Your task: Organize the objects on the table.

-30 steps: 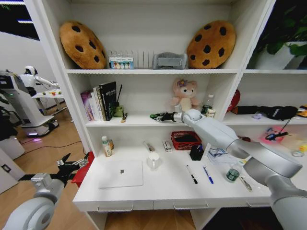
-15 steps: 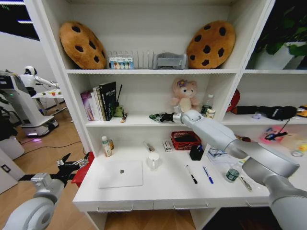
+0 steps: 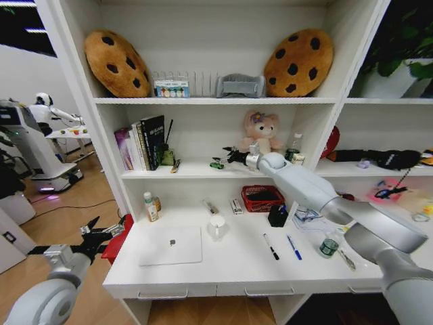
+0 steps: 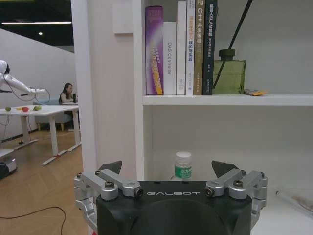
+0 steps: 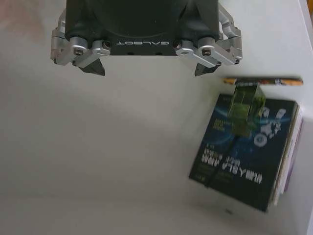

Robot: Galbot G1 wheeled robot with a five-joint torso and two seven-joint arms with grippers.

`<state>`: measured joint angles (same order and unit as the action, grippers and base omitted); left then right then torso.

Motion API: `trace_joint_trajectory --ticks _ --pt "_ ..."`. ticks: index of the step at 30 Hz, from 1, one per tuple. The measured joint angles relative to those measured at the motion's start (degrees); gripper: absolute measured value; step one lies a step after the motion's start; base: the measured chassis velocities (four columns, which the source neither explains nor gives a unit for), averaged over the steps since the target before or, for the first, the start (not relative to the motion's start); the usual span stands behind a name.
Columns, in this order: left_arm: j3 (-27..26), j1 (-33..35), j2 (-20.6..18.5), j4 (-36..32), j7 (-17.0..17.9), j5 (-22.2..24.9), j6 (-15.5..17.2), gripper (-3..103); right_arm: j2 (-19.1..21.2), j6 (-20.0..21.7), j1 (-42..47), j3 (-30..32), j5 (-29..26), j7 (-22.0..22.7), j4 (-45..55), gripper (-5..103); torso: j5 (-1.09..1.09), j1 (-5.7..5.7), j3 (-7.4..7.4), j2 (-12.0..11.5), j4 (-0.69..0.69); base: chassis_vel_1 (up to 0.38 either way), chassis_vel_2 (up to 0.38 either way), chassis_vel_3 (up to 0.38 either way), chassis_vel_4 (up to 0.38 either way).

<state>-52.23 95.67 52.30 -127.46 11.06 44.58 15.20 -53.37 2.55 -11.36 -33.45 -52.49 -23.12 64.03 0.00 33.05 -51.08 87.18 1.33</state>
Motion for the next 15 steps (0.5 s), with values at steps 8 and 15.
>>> trace_joint_trajectory --ticks 8,15 --pt "0.0 0.0 0.0 0.0 0.0 0.0 0.0 100 16.0 4.0 17.3 15.9 -0.4 13.8 30.0 100 0.05 0.0 0.0 0.0 0.01 0.0 0.0 0.0 0.0" --pt "0.0 0.0 0.0 0.0 0.0 0.0 0.0 100 27.9 7.3 51.1 46.7 -0.8 29.9 49.2 100 -0.05 -0.03 0.02 0.0 0.03 0.0 0.0 0.0 0.0"
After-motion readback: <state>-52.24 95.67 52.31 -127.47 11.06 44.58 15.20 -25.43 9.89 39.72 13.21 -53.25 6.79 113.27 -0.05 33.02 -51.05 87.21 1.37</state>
